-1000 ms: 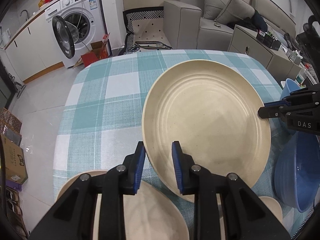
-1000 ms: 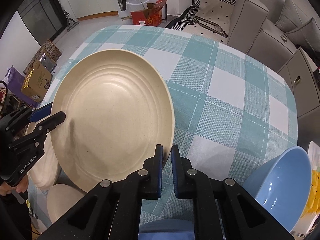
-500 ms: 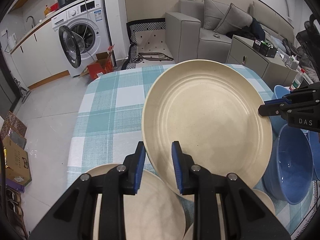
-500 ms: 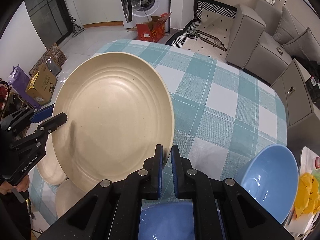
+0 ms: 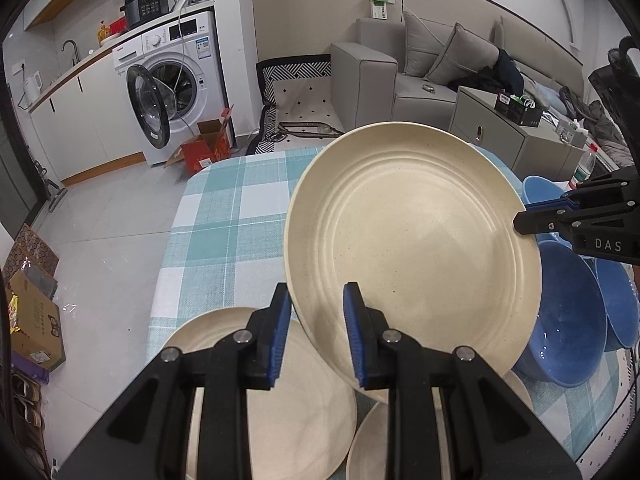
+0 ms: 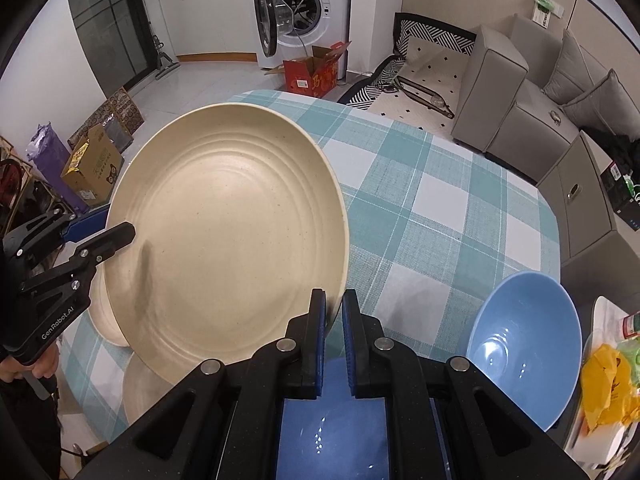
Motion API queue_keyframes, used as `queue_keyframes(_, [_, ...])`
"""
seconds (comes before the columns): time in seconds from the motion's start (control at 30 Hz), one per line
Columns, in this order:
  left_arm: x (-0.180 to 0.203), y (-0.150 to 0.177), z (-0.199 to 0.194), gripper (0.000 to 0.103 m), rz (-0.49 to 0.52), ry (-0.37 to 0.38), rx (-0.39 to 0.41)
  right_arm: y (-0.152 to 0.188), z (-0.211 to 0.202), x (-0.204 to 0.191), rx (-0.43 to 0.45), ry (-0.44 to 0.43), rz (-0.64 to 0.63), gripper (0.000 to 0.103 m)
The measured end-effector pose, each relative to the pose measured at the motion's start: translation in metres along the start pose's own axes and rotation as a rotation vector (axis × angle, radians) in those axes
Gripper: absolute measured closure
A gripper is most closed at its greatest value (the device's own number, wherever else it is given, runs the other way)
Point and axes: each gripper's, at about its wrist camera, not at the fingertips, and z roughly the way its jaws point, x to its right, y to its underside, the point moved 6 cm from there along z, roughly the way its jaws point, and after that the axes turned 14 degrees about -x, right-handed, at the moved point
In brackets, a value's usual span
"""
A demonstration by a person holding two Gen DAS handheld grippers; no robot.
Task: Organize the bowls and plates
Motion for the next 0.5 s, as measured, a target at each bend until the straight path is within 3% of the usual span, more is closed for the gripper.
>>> queue_keyframes(0.5, [0.005, 0.037, -0.04, 0.078, 0.019, -0.024, 0.056, 0.046, -0.034, -0.029, 0.067, 0.016, -0.054, 0.094])
